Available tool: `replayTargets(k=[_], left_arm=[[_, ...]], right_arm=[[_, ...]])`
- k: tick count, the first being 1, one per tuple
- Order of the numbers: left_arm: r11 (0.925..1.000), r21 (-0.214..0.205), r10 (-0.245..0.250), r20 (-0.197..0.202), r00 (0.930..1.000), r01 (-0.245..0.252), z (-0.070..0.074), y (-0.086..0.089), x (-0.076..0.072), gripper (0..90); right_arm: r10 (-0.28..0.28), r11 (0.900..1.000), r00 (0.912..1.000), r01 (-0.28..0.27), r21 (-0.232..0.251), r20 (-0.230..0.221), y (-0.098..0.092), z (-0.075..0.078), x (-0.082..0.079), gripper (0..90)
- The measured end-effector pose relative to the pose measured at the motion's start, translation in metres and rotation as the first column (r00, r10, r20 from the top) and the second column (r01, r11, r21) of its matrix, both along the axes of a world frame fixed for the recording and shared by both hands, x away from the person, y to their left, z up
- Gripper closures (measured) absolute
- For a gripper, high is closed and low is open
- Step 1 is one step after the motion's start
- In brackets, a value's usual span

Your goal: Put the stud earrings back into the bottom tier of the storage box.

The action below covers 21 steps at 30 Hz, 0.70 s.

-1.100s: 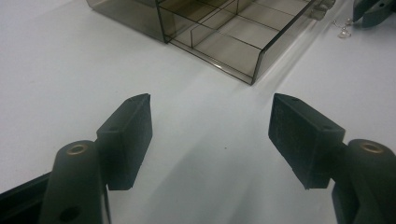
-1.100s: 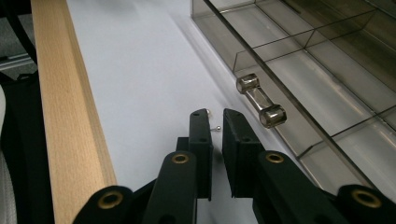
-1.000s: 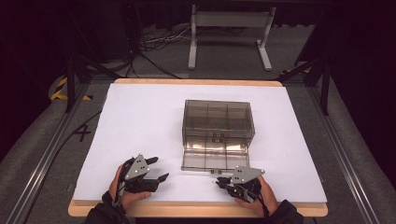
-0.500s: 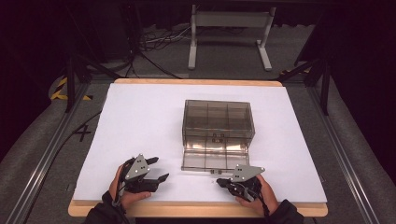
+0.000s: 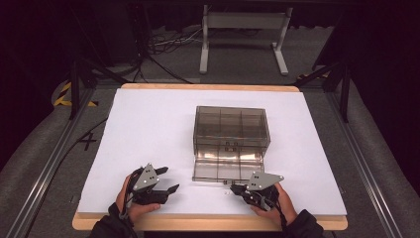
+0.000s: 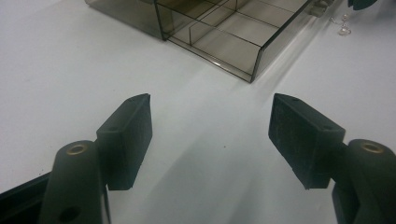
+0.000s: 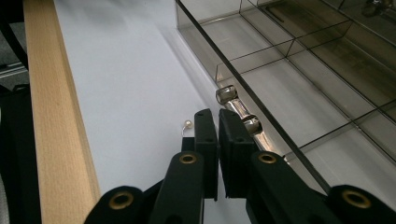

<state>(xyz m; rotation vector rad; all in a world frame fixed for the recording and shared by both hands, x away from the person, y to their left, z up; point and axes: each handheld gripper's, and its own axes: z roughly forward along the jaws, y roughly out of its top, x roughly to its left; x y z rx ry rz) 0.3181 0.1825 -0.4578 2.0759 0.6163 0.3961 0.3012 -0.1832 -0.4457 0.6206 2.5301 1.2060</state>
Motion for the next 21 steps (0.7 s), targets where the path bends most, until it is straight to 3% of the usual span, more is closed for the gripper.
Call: replayTargets(k=[8, 21], left_arm=[[1.0000, 0.000, -0.004, 0.001, 1.0000, 0.004, 0.0000, -0.0001, -0.0005, 31.1], [1.0000, 0.000, -0.004, 0.001, 1.0000, 0.004, 0.0000, 0.0000, -0.0004, 31.6]], right_arm=[[0.005, 0.9994, 0.9998, -0.006, -0.035, -0.021, 0.0045, -0.0071, 0.0043, 82.6], [0.010, 0.9994, 0.9991, -0.012, -0.032, -0.040, 0.0031, -0.0052, 0.0041, 86.7]])
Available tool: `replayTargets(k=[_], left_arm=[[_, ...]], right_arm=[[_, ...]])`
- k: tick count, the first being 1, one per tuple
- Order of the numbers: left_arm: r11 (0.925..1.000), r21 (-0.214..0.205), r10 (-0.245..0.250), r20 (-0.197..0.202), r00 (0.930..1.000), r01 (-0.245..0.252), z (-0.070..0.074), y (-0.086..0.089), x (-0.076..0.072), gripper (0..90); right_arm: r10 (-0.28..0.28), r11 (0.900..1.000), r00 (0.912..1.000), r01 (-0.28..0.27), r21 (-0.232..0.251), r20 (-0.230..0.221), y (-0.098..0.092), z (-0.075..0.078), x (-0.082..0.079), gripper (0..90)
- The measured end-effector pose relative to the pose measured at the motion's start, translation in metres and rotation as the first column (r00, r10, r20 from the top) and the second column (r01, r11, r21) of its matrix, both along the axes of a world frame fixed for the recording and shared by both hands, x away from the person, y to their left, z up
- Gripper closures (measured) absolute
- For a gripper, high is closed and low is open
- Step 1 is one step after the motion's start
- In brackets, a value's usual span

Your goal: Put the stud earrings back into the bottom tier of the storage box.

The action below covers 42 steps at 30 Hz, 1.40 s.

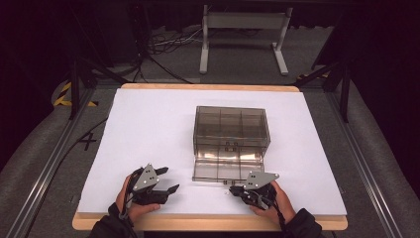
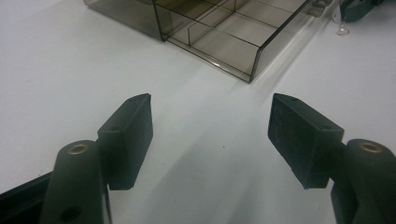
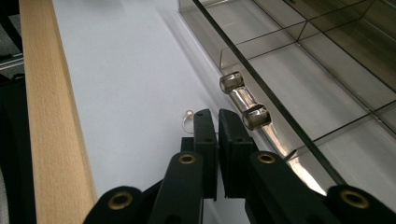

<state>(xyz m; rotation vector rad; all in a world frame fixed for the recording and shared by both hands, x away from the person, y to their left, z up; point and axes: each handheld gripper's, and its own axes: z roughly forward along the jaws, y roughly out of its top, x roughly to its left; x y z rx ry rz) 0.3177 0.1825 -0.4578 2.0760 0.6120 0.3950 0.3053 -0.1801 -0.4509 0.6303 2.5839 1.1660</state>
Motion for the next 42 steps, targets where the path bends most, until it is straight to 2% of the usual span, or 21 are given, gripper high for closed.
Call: replayTargets(k=[11, 23, 34, 42], left_arm=[[1.0000, 0.003, 0.002, 0.002, 1.0000, -0.002, 0.000, 0.000, 0.000, 31.8], [1.0000, 0.005, 0.004, 0.001, 1.0000, -0.004, 0.000, 0.000, 0.000, 31.8], [0.9999, 0.009, 0.007, 0.001, 1.0000, -0.007, 0.000, 0.000, 0.000, 31.8], [1.0000, 0.006, 0.004, 0.000, 1.0000, -0.004, 0.000, 0.000, 0.000, 31.8]], right_arm=[[0.003, 0.9990, 0.9985, -0.005, 0.044, 0.055, -0.005, 0.021, -0.007, 86.7], [-0.019, 0.9971, 0.9936, 0.010, 0.075, 0.111, -0.010, 0.040, -0.004, 86.7], [-0.034, 0.9955, 0.9896, 0.021, 0.092, 0.140, -0.013, 0.050, 0.002, 86.7], [-0.047, 0.9939, 0.9900, 0.033, 0.105, 0.133, -0.010, 0.052, 0.012, 86.7]])
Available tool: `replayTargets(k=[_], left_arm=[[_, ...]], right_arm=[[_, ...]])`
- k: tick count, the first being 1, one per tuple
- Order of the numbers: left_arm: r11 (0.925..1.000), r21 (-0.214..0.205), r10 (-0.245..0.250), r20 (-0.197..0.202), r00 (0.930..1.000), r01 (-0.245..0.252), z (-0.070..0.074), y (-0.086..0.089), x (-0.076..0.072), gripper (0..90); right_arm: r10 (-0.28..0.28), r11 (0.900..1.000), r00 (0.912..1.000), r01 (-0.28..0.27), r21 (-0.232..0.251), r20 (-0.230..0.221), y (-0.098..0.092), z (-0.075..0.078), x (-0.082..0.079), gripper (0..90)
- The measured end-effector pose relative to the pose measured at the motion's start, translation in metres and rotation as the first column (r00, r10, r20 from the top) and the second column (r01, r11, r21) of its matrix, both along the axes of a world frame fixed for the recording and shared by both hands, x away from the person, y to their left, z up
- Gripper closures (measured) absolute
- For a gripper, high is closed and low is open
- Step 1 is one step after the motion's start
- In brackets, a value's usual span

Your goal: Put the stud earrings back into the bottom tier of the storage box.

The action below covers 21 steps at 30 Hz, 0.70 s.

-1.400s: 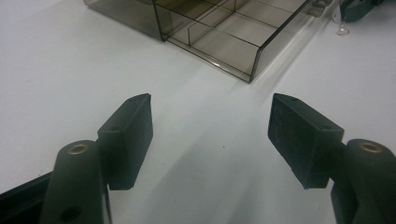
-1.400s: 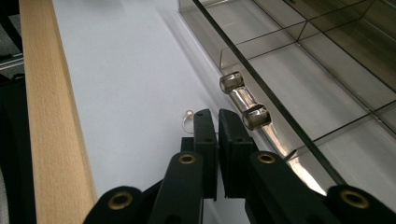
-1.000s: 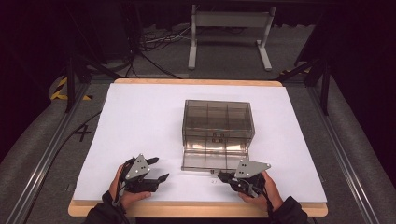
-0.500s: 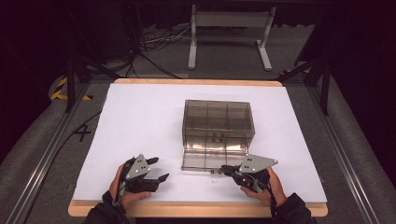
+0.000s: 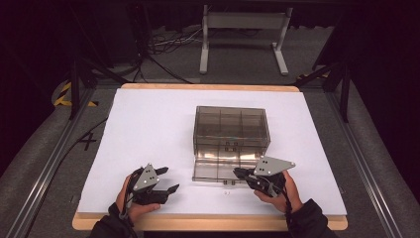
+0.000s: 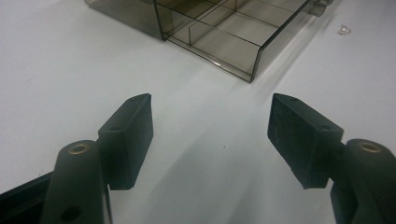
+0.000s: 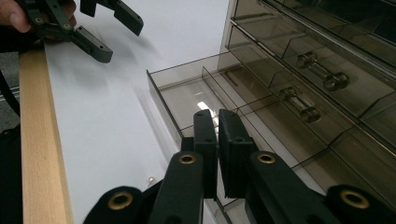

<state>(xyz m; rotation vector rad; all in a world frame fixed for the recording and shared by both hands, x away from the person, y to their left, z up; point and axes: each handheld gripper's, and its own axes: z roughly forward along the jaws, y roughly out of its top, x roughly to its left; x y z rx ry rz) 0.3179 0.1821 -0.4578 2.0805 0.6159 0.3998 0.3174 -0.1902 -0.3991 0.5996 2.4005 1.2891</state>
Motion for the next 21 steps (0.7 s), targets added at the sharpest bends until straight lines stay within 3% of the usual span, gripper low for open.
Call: replayTargets(k=[21], left_arm=[[1.0000, -0.008, -0.001, -0.007, 1.0000, 0.001, 0.000, 0.000, 0.000, 31.7]], right_arm=[[-0.019, 0.9993, 0.9992, 0.018, -0.034, -0.036, 0.017, -0.015, 0.019, 86.7]])
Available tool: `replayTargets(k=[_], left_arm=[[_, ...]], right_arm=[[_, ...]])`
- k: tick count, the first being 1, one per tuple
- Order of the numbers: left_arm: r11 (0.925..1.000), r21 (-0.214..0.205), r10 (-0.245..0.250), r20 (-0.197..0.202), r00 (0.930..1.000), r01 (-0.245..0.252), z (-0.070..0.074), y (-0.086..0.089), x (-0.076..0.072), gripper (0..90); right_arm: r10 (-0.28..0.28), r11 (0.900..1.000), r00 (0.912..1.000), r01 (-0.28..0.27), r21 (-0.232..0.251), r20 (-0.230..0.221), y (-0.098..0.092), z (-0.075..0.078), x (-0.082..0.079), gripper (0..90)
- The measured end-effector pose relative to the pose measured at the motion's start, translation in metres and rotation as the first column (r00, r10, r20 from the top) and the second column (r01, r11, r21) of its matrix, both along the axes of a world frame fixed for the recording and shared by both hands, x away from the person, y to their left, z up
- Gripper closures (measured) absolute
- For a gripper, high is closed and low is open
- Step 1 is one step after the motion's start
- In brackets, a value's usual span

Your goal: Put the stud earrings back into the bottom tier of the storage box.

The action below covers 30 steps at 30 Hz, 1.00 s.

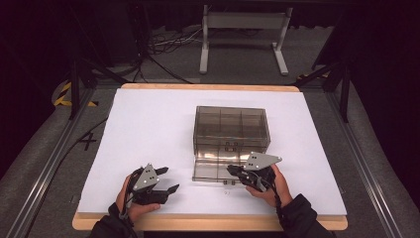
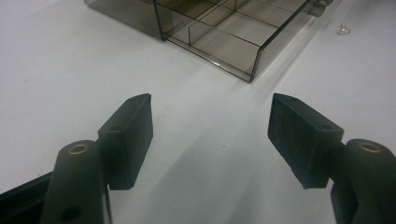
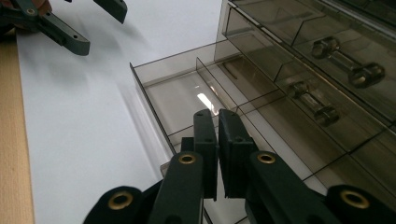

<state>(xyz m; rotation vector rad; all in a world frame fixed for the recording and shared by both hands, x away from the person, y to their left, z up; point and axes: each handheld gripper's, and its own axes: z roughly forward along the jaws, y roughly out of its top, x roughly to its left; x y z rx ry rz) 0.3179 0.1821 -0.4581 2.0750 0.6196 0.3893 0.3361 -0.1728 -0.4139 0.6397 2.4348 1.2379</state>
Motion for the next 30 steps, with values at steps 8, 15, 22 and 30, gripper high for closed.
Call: replayTargets(k=[8, 15, 22, 30], left_arm=[[1.0000, 0.005, -0.003, 0.002, 1.0000, 0.003, 0.000, 0.000, 0.000, 31.8], [1.0000, 0.005, -0.004, 0.003, 1.0000, 0.004, 0.000, 0.000, -0.001, 31.8], [1.0000, 0.007, -0.005, 0.002, 1.0000, 0.005, 0.000, 0.000, -0.001, 31.7], [1.0000, 0.006, -0.006, 0.002, 1.0000, 0.006, 0.000, 0.000, -0.001, 31.6]], right_arm=[[-0.021, 0.9992, 0.9992, 0.020, -0.034, -0.035, 0.000, -0.012, 0.005, 86.6], [-0.029, 0.9984, 0.9984, 0.026, -0.049, -0.049, 0.001, -0.015, 0.007, 86.6], [-0.032, 0.9979, 0.9977, 0.029, -0.058, -0.060, 0.001, -0.018, 0.006, 86.3], [-0.030, 0.9979, 0.9974, 0.026, -0.059, -0.065, 0.002, -0.019, 0.006, 86.0]])
